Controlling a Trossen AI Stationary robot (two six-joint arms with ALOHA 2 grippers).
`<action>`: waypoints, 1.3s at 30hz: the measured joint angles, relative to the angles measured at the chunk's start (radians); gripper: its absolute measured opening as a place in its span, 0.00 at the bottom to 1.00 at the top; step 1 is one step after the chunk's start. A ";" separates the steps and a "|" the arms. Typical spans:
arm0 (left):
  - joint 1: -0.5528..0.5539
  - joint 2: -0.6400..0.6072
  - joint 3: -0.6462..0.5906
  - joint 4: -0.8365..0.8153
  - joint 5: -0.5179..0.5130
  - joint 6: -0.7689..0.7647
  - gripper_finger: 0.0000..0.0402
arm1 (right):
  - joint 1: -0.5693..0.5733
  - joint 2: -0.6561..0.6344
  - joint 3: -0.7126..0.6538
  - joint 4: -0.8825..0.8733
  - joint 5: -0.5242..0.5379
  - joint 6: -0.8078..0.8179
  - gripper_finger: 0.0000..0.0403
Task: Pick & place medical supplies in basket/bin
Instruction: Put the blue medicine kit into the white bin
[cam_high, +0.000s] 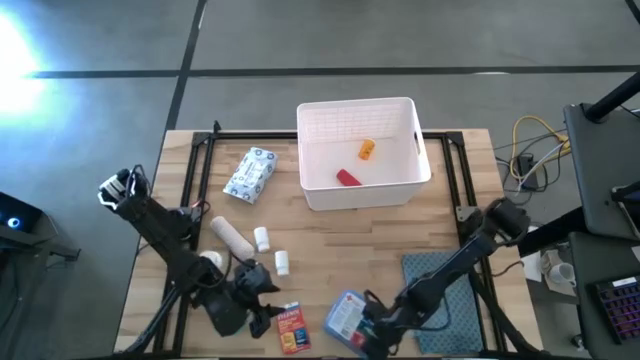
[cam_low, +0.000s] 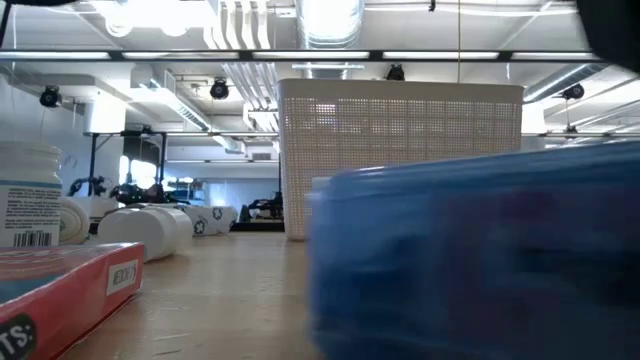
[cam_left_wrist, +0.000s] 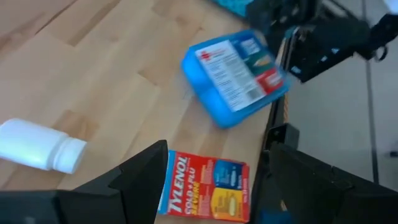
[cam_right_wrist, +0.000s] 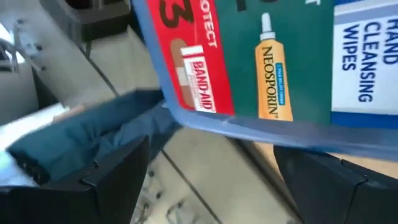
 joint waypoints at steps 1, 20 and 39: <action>-0.008 0.000 0.000 0.001 -0.016 -0.015 0.65 | -0.012 0.018 0.013 0.000 0.010 -0.002 0.82; -0.053 0.120 0.000 0.024 -0.078 -0.308 0.65 | -0.158 -0.010 0.208 -0.378 0.283 -0.329 0.82; -0.053 0.407 0.220 0.092 -0.079 -0.728 0.65 | -0.305 -0.056 0.180 -0.508 0.172 -0.844 0.81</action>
